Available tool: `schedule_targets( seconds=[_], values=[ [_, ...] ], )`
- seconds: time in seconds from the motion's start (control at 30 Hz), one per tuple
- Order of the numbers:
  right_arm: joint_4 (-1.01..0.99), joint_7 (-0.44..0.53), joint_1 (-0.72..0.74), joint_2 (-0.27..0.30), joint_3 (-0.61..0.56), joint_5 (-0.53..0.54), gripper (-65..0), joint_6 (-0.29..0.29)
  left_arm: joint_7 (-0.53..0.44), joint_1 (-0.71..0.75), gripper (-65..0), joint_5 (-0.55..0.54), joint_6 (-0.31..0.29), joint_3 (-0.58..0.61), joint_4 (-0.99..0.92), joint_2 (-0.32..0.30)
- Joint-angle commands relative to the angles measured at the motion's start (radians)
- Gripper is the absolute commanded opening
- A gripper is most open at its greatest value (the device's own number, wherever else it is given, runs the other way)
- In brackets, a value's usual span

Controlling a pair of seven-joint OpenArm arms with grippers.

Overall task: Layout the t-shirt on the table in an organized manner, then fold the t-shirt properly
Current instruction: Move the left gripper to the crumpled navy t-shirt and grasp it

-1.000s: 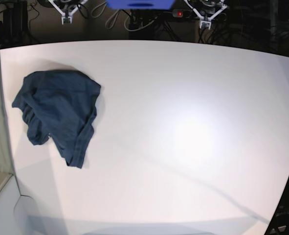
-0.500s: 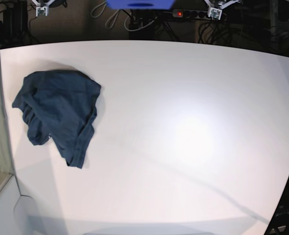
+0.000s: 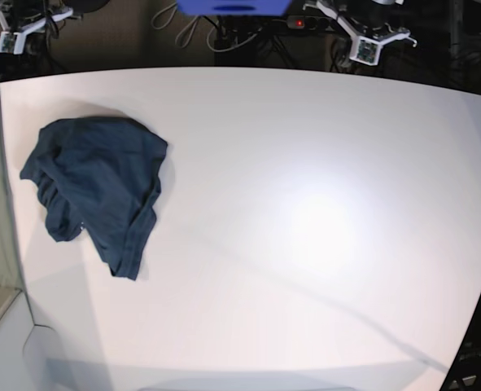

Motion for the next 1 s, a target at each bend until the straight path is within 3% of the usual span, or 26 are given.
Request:
schedule_targets(
  seconds=[0.0,0.13,0.43,0.7,0.77,0.9,0.97],
  values=[
    [0.034,0.019,-0.013,0.006,0.017,0.004,-65.0,-0.006,-0.022,0.0,-65.0,0.001,0.006,0.001,0.026,-0.002],
    [0.123,0.019,0.016,0.011,0.029,0.004,-65.0,-0.006,-0.022,-0.057,-65.0,-0.007,0.007,0.002,0.043,0.007],
    [0.143,0.019,0.151,0.069,0.035,0.003,-64.9,-0.006,-0.022,-0.25,-65.0,-0.266,0.002,0.01,0.057,0.031],
    [0.143,0.019,0.222,0.072,0.08,0.003,-64.9,-0.006,-0.006,-0.438,-64.7,-0.282,0.007,0.123,0.049,0.03],
    [0.143,0.017,0.222,0.094,0.085,0.003,-64.8,-0.006,0.083,-0.536,-59.8,-0.286,0.007,0.169,0.049,0.038],
    [0.142,0.017,0.22,0.111,0.083,0.003,-60.2,-0.006,0.261,-0.706,-39.3,-0.283,0.009,0.234,0.043,0.131],
    [0.142,0.017,0.223,0.111,0.085,0.003,-57.2,-0.006,0.291,-0.766,-37.6,-0.283,0.004,0.241,0.015,0.185]
  ],
)
